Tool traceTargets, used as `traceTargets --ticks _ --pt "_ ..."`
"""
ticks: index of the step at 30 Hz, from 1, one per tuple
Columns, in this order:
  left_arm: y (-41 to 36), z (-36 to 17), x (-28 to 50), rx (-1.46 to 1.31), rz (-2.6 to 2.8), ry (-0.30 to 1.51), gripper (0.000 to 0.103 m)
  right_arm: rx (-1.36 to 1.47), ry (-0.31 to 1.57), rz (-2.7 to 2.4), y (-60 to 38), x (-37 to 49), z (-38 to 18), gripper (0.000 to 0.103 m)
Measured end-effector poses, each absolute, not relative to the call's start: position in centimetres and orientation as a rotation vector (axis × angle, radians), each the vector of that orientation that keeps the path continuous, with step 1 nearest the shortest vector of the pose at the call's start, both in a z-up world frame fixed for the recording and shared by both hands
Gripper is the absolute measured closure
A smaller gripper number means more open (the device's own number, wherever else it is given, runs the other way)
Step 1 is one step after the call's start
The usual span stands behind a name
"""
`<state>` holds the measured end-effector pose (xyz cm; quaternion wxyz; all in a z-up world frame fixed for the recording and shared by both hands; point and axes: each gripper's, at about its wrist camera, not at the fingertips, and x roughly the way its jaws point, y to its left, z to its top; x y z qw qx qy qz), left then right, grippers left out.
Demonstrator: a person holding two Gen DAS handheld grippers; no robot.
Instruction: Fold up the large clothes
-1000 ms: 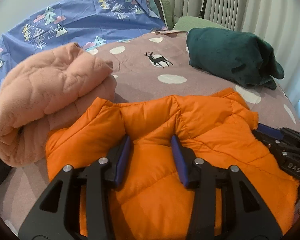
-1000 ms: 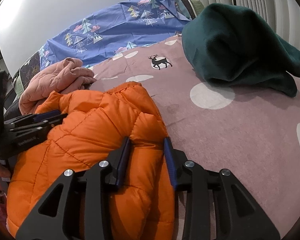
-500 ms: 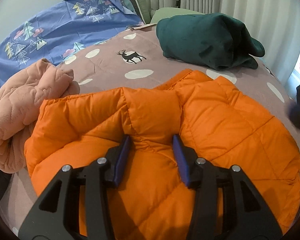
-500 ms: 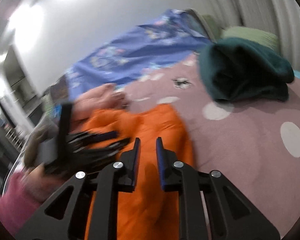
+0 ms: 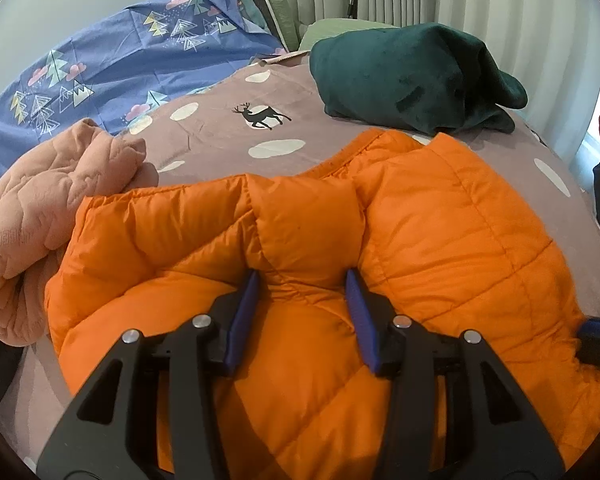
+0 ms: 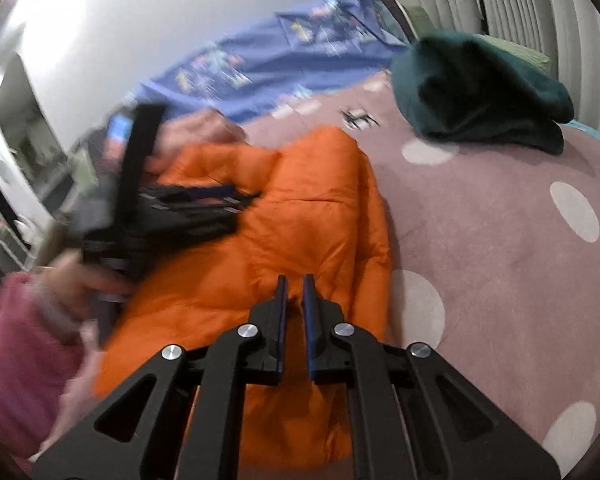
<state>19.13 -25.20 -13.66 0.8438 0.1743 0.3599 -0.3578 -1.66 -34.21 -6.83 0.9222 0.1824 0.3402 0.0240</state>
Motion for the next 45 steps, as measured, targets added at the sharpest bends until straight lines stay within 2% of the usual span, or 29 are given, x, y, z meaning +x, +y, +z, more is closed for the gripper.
traceTargets --ticks 6,9,11,14,15,16,17,26,28,30,32,34,39,41,42,43,45 --pt "-25.3 -13.7 18.9 0.360 -0.770 0.760 0.057 0.408 0.806 0.017 -34.3 -2.2 -10.9 0.098" --pt "-25.1 -13.8 18.8 0.360 -0.768 0.758 0.057 0.446 0.793 0.069 -35.0 -2.2 -9.2 0.087" --pt "-25.1 -13.8 18.8 0.354 -0.770 0.762 0.057 0.486 0.744 0.115 -36.3 -2.3 -7.6 0.058" --pt "-25.1 -13.8 18.9 0.353 -0.770 0.762 0.057 0.493 0.640 0.089 -38.0 -2.8 -5.1 0.032" --pt "-25.1 -13.7 18.9 0.352 -0.771 0.762 0.057 0.493 0.625 0.071 -38.5 -2.6 -4.6 0.026" --pt "-25.1 -13.7 18.9 0.352 -0.771 0.763 0.057 0.495 0.617 0.054 -39.0 -2.2 -4.4 0.016" --pt "-25.1 -13.7 18.9 0.353 -0.771 0.762 0.057 0.498 0.625 0.055 -39.5 -1.2 -4.4 0.012" --pt "-24.8 -13.7 19.2 0.327 -0.784 0.762 0.057 0.679 0.881 0.177 -41.4 7.9 -10.5 0.010" --pt "-24.6 -13.7 19.3 0.309 -0.795 0.768 0.057 0.693 0.861 0.202 -41.3 7.7 -11.1 0.010" --pt "-24.4 -13.6 19.6 0.285 -0.808 0.775 0.056 0.648 0.864 0.210 -40.8 7.5 -10.9 0.016" --pt "-24.1 -13.6 19.8 0.259 -0.821 0.785 0.056 0.683 0.864 0.234 -40.9 7.2 -11.3 0.038" --pt "-23.9 -13.5 19.9 0.234 -0.836 0.789 0.056 0.744 0.863 0.269 -41.0 6.7 -11.5 0.047" --pt "-23.3 -12.9 19.9 0.196 -0.839 0.792 0.054 0.757 0.856 0.254 -40.4 6.7 -12.0 0.052" --pt "-22.5 -12.2 19.8 0.168 -0.840 0.791 0.043 0.738 0.849 0.250 -40.4 6.5 -11.9 0.053" --pt "-21.5 -11.4 19.5 0.127 -0.846 0.776 0.029 0.732 0.846 0.248 -40.4 6.3 -11.9 0.053" --pt "-20.5 -10.7 19.2 0.099 -0.840 0.754 0.019 0.731 0.844 0.248 -40.5 6.2 -11.9 0.053" --pt "-17.8 -9.4 18.8 0.048 -0.798 0.706 0.013 0.730 0.837 0.252 -40.5 6.0 -12.0 0.053"
